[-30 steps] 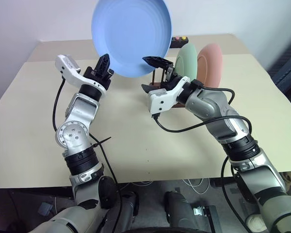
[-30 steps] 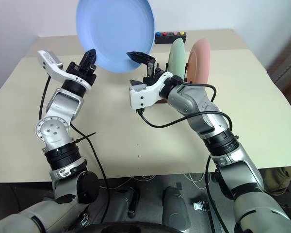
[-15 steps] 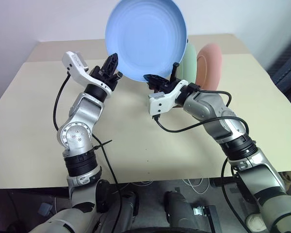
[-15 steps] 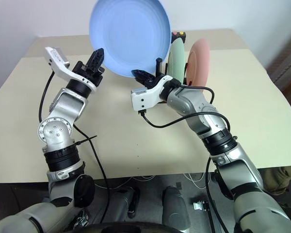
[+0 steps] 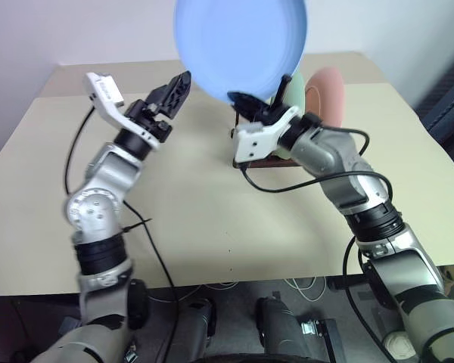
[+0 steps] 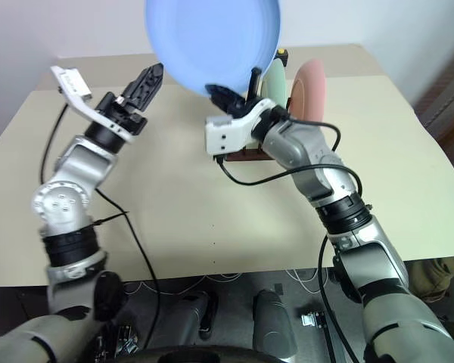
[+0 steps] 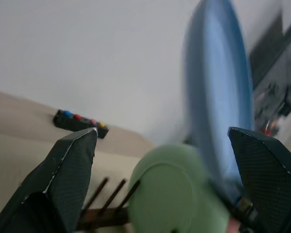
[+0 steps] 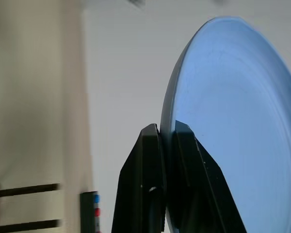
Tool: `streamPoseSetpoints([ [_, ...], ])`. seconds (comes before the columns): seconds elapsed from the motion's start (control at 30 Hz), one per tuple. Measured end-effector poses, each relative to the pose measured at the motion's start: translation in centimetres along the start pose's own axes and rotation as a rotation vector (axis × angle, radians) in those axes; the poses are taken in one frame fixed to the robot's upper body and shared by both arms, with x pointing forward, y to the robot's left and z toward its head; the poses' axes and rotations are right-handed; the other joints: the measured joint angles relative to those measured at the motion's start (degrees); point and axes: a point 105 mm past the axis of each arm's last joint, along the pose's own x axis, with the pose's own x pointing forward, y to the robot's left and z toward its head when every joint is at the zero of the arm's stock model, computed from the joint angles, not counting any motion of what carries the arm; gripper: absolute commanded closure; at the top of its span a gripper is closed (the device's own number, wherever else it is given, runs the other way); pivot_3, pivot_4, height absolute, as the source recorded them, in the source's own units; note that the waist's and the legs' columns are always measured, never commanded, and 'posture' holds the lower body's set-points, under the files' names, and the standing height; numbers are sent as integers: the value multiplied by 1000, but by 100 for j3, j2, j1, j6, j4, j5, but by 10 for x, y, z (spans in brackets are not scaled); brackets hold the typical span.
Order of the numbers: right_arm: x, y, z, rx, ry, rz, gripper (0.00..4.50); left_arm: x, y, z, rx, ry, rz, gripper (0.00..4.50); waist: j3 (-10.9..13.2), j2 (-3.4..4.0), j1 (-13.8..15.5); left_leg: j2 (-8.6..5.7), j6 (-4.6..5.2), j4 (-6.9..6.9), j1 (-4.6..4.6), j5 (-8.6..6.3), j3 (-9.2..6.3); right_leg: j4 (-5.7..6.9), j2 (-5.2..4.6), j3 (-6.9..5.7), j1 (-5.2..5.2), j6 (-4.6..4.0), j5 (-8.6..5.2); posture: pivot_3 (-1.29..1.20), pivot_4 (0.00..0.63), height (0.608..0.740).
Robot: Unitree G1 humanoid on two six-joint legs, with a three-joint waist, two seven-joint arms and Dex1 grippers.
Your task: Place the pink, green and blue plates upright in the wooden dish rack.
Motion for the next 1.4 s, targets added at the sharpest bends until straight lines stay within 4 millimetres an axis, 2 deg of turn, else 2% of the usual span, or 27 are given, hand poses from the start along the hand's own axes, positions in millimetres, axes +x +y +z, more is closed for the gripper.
streamPoseSetpoints([
  [0.13,6,-40,12,79,-69,-113,4500,-5,1,5,41,62,-70,55,0,0,3,0,0,-3,0,0,-3,-3,-1,0,0,0,0,0,150,740],
  [0.17,8,-49,16,188,-94,-156,4500,-6,2,7,85,84,-77,55,0,-2,1,2,0,-5,0,0,-5,-4,0,-1,0,0,0,0,150,740],
  [0.27,7,-77,22,728,-219,-305,4500,-9,2,-1,201,179,-101,55,0,-2,-6,3,0,-12,2,0,-7,-3,0,0,-1,-3,2,0,150,740],
  [0.33,3,-88,22,957,-292,-325,4500,-9,3,-11,209,219,-108,55,2,2,6,2,1,-14,2,-1,-9,-4,0,0,-1,-5,3,0,150,740],
  [0.43,-6,-98,22,1297,-423,-327,4500,-13,6,-16,215,253,-114,55,3,3,10,3,21,-23,2,-13,-12,-4,0,0,-6,-6,4,0,150,740],
  [0.5,-10,-94,21,1510,-483,-283,4500,-16,4,-16,235,273,-140,55,2,3,-1,6,28,-31,3,-16,-16,-3,3,-1,-10,-9,5,0,150,740],
  [0.57,-13,-76,14,1635,-446,-238,4500,-19,0,-16,238,297,-179,55,1,6,-4,7,27,-35,5,-16,-16,-3,4,-1,-11,-10,6,0,150,740],
  [0.67,-16,-48,4,1766,-366,-188,4500,-23,-2,-19,215,335,-211,55,7,15,-16,7,27,-39,5,-16,-13,-2,4,1,-17,-11,6,0,150,740],
  [0.83,-20,-21,5,1900,-332,-119,4500,-26,0,-17,257,370,-214,55,6,15,-27,11,20,-57,5,-11,-12,-2,6,2,-25,-12,6,0,150,740],
  [0.97,-19,-13,0,1941,-292,-120,4500,-28,-5,-20,286,377,-254,55,6,15,-22,10,20,-57,5,-10,-12,-4,6,2,-25,-12,7,0,150,740],
  [1.07,-22,-7,-8,1979,-266,-145,4500,-37,-16,-18,409,359,-330,55,6,15,-29,13,18,-67,5,-9,-8,-6,5,5,-29,-13,7,0,150,740],
  [1.17,-23,0,-13,2004,-239,-155,4500,-39,-23,-14,460,341,-388,55,6,15,-14,13,14,-67,5,-7,-8,-5,6,4,-29,-17,9,0,150,740],
  [1.4,-25,13,-19,2034,-200,-171,4500,-43,-23,-16,482,338,-403,55,6,15,-17,16,14,-67,5,-6,-8,-6,9,4,-29,-17,9,0,150,740],
])
